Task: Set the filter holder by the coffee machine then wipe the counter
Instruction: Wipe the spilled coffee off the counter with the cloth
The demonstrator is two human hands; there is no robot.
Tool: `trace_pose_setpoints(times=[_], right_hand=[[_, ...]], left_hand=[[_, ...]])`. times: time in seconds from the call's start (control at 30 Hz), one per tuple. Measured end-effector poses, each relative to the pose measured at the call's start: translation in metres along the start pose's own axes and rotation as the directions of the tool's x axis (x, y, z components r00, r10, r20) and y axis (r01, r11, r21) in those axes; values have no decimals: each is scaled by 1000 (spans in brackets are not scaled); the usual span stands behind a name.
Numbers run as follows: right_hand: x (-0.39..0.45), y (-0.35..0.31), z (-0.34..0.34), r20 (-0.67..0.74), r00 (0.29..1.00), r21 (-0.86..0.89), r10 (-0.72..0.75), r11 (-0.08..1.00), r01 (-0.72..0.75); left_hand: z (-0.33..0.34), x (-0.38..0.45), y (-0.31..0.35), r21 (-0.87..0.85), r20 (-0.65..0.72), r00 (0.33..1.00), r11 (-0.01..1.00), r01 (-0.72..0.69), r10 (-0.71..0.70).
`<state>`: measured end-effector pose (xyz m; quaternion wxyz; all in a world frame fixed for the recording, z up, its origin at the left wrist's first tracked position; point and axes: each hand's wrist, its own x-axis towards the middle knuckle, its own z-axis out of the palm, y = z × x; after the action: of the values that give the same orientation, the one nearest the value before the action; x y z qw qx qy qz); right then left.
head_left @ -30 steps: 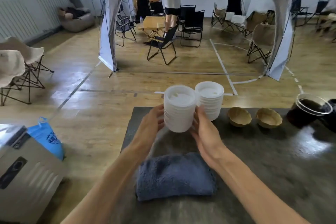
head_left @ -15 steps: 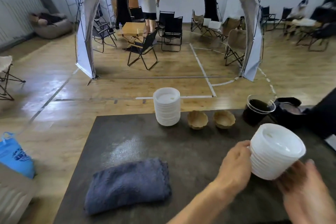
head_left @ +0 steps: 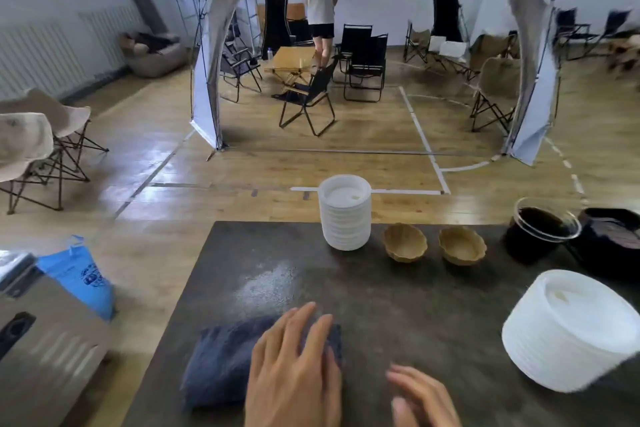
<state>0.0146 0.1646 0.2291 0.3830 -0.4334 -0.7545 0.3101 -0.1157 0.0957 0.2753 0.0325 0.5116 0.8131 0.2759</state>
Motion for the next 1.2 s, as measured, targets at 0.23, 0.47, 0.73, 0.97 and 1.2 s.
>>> trace_pose_setpoints(times=[0.23,0.47,0.73,0.97,1.2], right_hand=[[12,-31,90,437,887,-413,-148,843,344],[71,-45,132,506,846,-420,-168,809,411],[180,-61,198,520,844,-482,-128,772,414],[104,-54,146,577,805,-400,-135,813,423],[49,-38,106,570,801,-359,-183,822,443]], left_hand=[[4,-18,-100,272,-11,975,938,216,-221],[-6,52,-144,360,59,990,928,97,-126],[-11,171,-182,364,128,975,923,125,-183],[-21,87,-159,308,181,980,951,24,-84],[-22,24,-141,252,252,968,965,-79,14]])
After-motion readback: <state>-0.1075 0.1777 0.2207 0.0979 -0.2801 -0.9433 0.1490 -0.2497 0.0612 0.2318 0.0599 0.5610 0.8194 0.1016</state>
